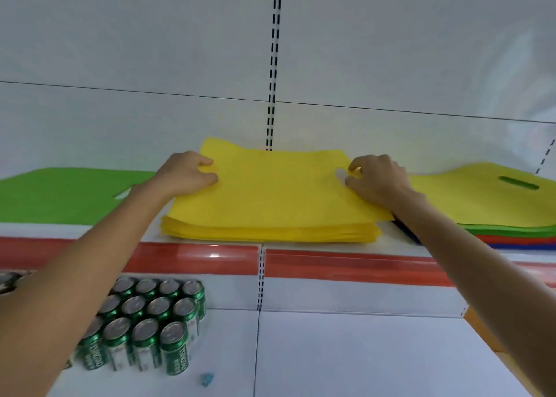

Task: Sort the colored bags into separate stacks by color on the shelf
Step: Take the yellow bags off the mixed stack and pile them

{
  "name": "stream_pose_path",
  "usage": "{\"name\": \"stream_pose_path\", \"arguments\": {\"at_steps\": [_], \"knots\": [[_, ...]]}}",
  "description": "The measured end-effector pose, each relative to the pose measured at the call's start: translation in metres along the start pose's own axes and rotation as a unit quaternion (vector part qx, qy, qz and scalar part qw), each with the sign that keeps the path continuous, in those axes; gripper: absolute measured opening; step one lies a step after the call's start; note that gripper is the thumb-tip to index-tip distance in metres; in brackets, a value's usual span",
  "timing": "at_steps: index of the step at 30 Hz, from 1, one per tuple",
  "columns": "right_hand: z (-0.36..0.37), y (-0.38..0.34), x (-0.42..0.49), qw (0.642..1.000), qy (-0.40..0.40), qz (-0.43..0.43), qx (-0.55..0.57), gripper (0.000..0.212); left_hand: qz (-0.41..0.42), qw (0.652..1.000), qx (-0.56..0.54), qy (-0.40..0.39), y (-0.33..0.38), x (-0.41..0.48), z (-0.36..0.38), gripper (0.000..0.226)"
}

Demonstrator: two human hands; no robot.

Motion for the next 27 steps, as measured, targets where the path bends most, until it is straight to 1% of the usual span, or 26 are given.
{"name": "stream_pose_path", "arguments": {"at_steps": [5,11,14,17,19,22,25,27], "knots": [[0.030,-0.021,-0.009,0.999,-0.035,-0.004,0.003,0.034,-0.020,0.998,0.013,-0.050,-0.041,-0.004,0.015,0.049],[0.037,-0.024,-0.009,0.999,-0.044,-0.006,-0.001,0.034,-0.017,0.994,0.026,-0.105,-0.054,0.000,0.034,0.048],[0.042,-0.025,-0.008,0.998,-0.054,-0.016,0.001,0.030,-0.011,0.992,0.047,-0.117,-0.053,0.002,0.037,0.048],[0.045,-0.022,-0.007,0.997,-0.069,-0.027,0.011,0.034,-0.010,0.991,0.077,-0.109,-0.046,0.003,0.035,0.052],[0.039,-0.019,-0.006,0.996,-0.071,-0.039,0.024,0.037,0.013,0.994,0.089,-0.067,-0.030,0.005,0.027,0.056],[0.008,-0.007,0.002,0.998,-0.026,-0.040,0.041,0.033,0.071,0.997,0.032,-0.016,0.020,0.005,0.015,0.056],[-0.025,0.027,0.011,0.999,0.012,-0.016,0.029,0.030,0.133,0.990,-0.025,-0.028,0.087,0.002,0.024,0.053],[-0.040,0.056,0.014,0.999,0.023,-0.004,0.026,0.030,0.158,0.986,-0.039,-0.045,0.123,0.000,0.039,0.052]]}}
Point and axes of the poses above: each hand's wrist, its own x-axis towards the middle knuckle, its own z-axis out of the palm, y = z × x, the point moved 8 cm from there along x, towards the middle knuckle, and after that the axes turned 1 degree about y, right-handed, at the moved point
